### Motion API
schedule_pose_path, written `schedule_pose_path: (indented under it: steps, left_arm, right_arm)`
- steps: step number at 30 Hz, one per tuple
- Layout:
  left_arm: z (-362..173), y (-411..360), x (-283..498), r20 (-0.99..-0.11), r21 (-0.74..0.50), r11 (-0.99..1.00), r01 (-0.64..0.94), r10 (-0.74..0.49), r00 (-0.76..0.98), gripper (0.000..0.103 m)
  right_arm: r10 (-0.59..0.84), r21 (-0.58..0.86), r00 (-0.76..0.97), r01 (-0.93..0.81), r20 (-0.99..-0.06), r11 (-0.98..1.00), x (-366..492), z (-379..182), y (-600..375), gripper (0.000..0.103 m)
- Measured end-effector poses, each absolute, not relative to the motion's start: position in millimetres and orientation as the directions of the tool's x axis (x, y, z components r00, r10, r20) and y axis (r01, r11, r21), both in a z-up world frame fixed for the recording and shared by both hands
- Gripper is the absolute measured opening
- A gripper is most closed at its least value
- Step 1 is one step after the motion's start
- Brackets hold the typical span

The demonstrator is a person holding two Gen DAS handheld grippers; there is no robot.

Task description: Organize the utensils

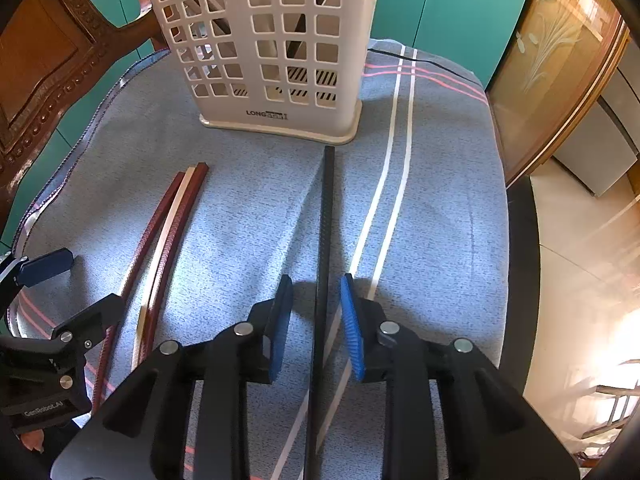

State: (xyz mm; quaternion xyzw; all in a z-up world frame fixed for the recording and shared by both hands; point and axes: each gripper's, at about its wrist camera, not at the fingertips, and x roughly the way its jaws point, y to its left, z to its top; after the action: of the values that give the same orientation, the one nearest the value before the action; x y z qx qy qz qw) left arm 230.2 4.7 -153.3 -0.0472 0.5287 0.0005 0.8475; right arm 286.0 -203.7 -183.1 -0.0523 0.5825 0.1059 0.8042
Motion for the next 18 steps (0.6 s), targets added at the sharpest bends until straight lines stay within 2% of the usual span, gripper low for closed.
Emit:
schedule_pose_path:
  steps: [13, 18]
  left_arm:
    - [-156.9, 6.4, 234.0, -0.901, -0.067, 0.997, -0.042, -0.043, 0.432, 0.081]
    - [-157.6, 4.1, 233.8, -0.902, -0.059, 0.997, -0.041, -0.036, 0.43, 0.081]
  right_arm:
    - [0.107, 0.037, 0.299, -0.231, -0.948, 0.972, 285.2, -182.8, -203.4, 0.03]
    - [0.105, 0.035, 0.299, -0.23, -0.949, 0.973, 285.4, -183.3, -204.1, 0.034]
